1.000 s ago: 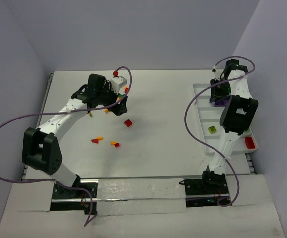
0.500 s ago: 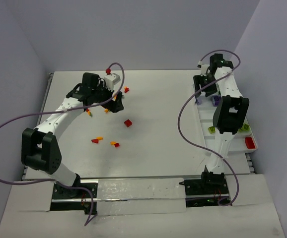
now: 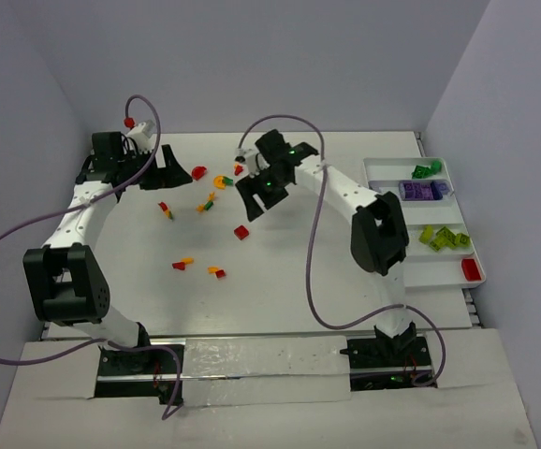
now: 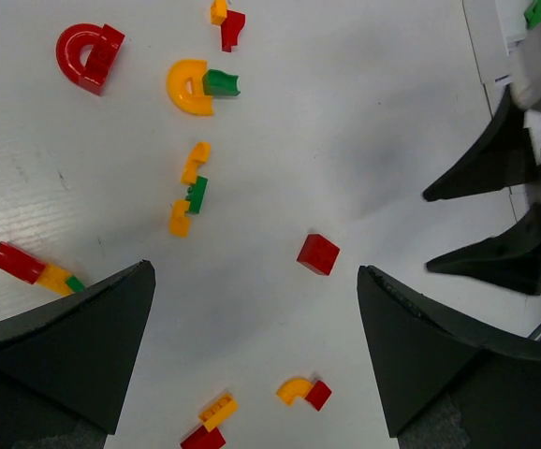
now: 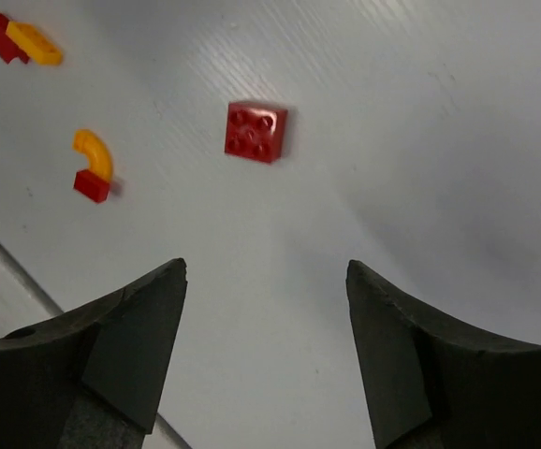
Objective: Sort the legos into containers by color
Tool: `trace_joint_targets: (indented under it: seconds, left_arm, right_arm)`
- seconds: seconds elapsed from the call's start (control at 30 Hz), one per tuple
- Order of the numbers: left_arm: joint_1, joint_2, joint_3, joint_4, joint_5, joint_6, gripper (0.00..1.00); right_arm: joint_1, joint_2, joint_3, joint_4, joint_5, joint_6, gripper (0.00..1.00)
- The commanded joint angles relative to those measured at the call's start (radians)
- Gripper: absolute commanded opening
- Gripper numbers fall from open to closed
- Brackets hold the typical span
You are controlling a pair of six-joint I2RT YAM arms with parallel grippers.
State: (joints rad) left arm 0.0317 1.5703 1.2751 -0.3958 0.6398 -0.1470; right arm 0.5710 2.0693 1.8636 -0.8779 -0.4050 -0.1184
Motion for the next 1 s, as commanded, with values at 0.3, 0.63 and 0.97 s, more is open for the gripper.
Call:
trace_joint_targets:
  seconds: [0.3, 0.63, 0.97]
  left_arm:
    - [0.037, -0.024, 0.04, -0.007, -0.02, -0.059, 0.99]
    - [0.04, -0.009, 0.041, -0.004, -0.014, -0.06, 0.99]
    - [0.04, -0.001, 0.04, -0.017, -0.017, -0.049, 0.99]
  right_arm:
    - [0.153, 0.253, 0.284, -0.06, 0.252, 0.1, 0.95]
    - [0.173, 0.294, 0.236, -0.04, 0.25, 0.091, 0.86]
    - [0.196, 0.336, 0.205, -0.008, 0.304, 0.085, 0.74]
